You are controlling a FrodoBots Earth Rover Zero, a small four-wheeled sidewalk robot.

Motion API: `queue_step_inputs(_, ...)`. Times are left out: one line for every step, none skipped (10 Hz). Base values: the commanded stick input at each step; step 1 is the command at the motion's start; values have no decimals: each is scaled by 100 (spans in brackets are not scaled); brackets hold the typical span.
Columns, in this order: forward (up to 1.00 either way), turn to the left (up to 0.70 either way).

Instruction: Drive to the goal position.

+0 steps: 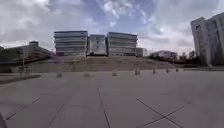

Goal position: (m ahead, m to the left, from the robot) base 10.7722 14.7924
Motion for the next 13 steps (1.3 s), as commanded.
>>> queue_step_inputs(70, 0)
queue_step_inputs(70, 35)
queue_step_inputs(70, 35)
queue_step_inputs(70, 35)
queue_step_inputs(70, 35)
queue_step_inputs(70, 35)
queue_step_inputs(70, 12)
queue_step_inputs(70, 0)
queue_step_inputs(70, 0)
queue_step_inputs(70, 0)
queue_step_inputs(70, 0)
queue_step_inputs(70, 0)
queue_step_inputs(70, 0)
